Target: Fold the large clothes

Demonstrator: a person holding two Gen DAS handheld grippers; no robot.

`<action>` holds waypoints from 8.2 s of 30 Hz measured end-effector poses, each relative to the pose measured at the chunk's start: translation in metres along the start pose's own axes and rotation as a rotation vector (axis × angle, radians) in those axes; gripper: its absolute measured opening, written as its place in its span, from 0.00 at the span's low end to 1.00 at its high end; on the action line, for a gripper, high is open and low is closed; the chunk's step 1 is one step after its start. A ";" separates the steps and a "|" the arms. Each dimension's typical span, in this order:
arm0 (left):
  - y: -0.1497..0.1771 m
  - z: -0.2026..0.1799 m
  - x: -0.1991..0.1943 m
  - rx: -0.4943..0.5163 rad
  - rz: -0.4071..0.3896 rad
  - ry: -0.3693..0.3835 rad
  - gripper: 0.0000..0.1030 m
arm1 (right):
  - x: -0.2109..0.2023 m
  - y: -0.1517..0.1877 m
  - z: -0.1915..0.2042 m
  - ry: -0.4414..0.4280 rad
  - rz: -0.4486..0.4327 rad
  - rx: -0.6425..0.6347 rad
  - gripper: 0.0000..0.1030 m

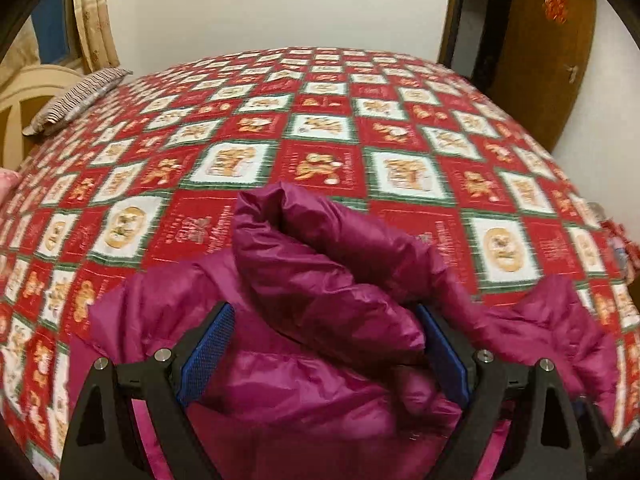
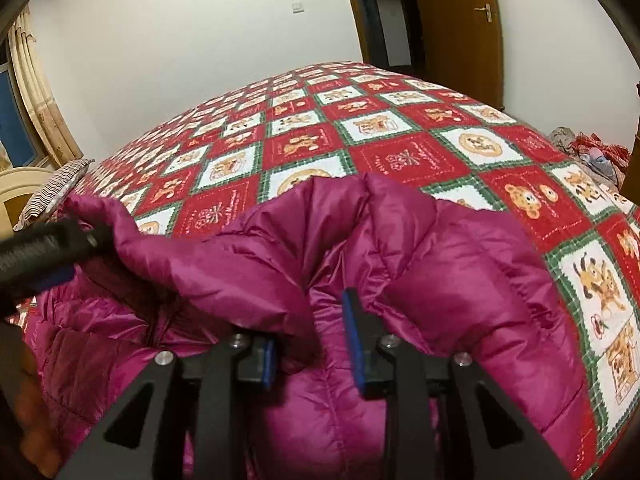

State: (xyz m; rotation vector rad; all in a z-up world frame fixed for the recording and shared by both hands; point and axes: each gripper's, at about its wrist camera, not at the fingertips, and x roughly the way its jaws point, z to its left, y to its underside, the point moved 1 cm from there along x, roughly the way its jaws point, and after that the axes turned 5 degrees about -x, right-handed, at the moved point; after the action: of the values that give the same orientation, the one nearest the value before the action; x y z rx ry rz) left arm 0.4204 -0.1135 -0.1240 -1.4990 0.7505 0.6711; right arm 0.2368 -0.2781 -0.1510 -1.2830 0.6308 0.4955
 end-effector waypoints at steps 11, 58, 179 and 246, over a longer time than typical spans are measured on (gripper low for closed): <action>0.031 0.035 -0.029 -0.010 -0.029 0.062 0.27 | 0.002 0.000 -0.002 -0.009 0.005 0.016 0.30; 0.056 0.086 0.004 -0.253 -0.044 0.235 0.24 | -0.001 -0.003 -0.002 -0.061 0.054 0.021 0.51; 0.357 0.215 -0.229 0.019 0.197 0.421 0.83 | -0.246 0.260 -0.070 -0.003 0.342 -0.153 0.74; 0.099 0.236 -0.181 -0.278 -0.010 0.498 0.05 | -0.225 0.006 -0.056 -0.351 -0.047 0.102 0.12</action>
State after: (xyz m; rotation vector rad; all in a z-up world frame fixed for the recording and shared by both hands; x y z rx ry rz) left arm 0.2365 0.1318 -0.0580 -1.9584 1.0548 0.4034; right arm 0.0589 -0.3304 -0.0122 -1.0781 0.3266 0.6243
